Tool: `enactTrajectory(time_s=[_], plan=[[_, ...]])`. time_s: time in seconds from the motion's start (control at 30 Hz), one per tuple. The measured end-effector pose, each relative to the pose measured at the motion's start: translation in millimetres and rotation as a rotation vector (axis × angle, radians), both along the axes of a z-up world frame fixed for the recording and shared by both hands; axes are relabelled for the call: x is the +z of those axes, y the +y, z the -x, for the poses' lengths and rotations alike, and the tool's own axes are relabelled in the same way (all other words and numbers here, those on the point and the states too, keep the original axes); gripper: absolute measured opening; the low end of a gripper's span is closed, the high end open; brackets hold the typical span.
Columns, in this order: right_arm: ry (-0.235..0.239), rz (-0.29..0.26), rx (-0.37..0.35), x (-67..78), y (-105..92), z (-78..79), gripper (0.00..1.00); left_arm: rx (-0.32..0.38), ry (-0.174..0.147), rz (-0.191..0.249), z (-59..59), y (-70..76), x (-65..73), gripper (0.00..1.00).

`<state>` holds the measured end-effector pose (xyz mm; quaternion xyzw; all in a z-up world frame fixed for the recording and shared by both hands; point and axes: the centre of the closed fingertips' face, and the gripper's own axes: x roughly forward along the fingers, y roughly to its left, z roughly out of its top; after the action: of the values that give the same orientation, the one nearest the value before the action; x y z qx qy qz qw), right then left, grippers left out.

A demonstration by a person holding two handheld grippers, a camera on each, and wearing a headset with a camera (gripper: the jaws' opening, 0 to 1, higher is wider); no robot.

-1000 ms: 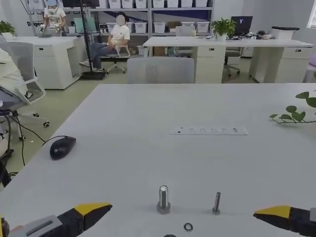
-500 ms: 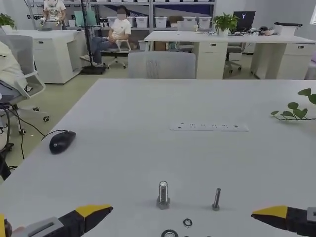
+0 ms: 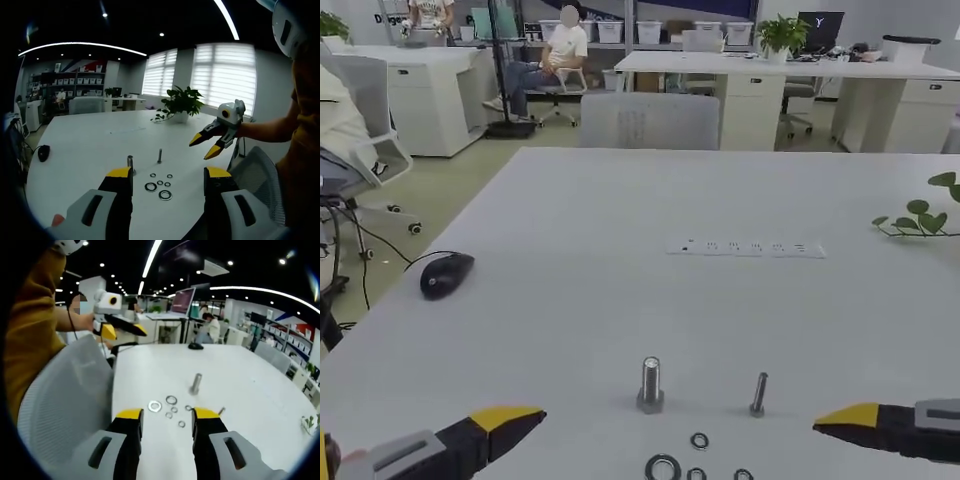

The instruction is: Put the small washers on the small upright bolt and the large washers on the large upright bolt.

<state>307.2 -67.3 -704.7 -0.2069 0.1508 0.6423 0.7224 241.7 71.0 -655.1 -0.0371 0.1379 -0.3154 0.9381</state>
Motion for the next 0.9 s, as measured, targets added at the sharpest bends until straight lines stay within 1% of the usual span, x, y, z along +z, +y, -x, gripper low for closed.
enactTrajectory(time_s=[0.1, 0.13, 0.17, 0.2, 0.27, 0.37, 0.43, 0.5, 0.57, 0.6, 0.63, 0.67, 0.73, 0.77, 0.83, 0.9], plan=[[0.01, 0.054, 0.027, -9.4, 2.3, -2.1, 0.4, -0.005, 0.009, 0.002, -1.3, -0.3, -2.6, 0.56], [0.016, 0.086, 0.044, -15.0, 3.0, -2.4, 0.4, -0.008, 0.011, 0.004, -1.8, -0.5, -3.6, 0.56], [0.019, 0.105, 0.055, -18.5, 3.4, -2.5, 0.4, -0.01, 0.013, 0.007, -2.2, -0.6, -4.0, 0.56], [0.026, 0.13, 0.069, -23.2, 4.5, -2.9, 0.39, -0.012, 0.017, 0.011, -2.6, -0.6, -4.8, 0.56], [0.045, 0.161, 0.095, -30.0, 7.3, -2.5, 0.37, -0.017, 0.024, 0.01, -3.8, -0.1, -7.1, 0.56], [0.033, 0.2, 0.106, -38.2, 10.9, -7.5, 0.36, -0.022, 0.033, 0.022, -6.1, 1.6, -9.4, 0.56], [0.046, 0.22, 0.12, -44.0, 15.3, -10.0, 0.35, -0.025, 0.044, 0.024, -7.6, 3.4, -12.7, 0.56], [0.056, 0.259, 0.129, -52.7, 17.5, -14.2, 0.35, -0.024, 0.051, 0.028, -9.3, 5.3, -15.9, 0.56], [0.043, 0.302, 0.132, -61.4, 19.3, -21.3, 0.33, -0.024, 0.055, 0.034, -10.2, 5.8, -17.7, 0.56], [0.05, 0.322, 0.14, -65.0, 19.5, -21.8, 0.33, -0.026, 0.058, 0.037, -10.4, 5.7, -18.8, 0.56], [0.072, 0.339, 0.157, -69.5, 21.5, -21.4, 0.33, -0.028, 0.059, 0.04, -10.4, 5.4, -19.2, 0.56], [0.082, 0.357, 0.16, -72.6, 21.9, -22.3, 0.33, -0.031, 0.06, 0.044, -10.5, 5.2, -19.8, 0.56], [0.053, 0.398, 0.173, -78.7, 24.1, -29.0, 0.33, -0.034, 0.061, 0.048, -10.5, 5.3, -20.7, 0.56], [0.059, 0.434, 0.188, -83.0, 23.2, -29.1, 0.33, -0.037, 0.061, 0.051, -10.5, 5.5, -20.8, 0.56], [0.066, 0.463, 0.201, -87.8, 25.7, -31.1, 0.33, -0.036, 0.057, 0.063, -11.4, 6.9, -20.2, 0.56], [0.07, 0.475, 0.214, -91.4, 28.1, -33.0, 0.33, -0.032, 0.057, 0.065, -12.6, 8.5, -20.8, 0.56]])
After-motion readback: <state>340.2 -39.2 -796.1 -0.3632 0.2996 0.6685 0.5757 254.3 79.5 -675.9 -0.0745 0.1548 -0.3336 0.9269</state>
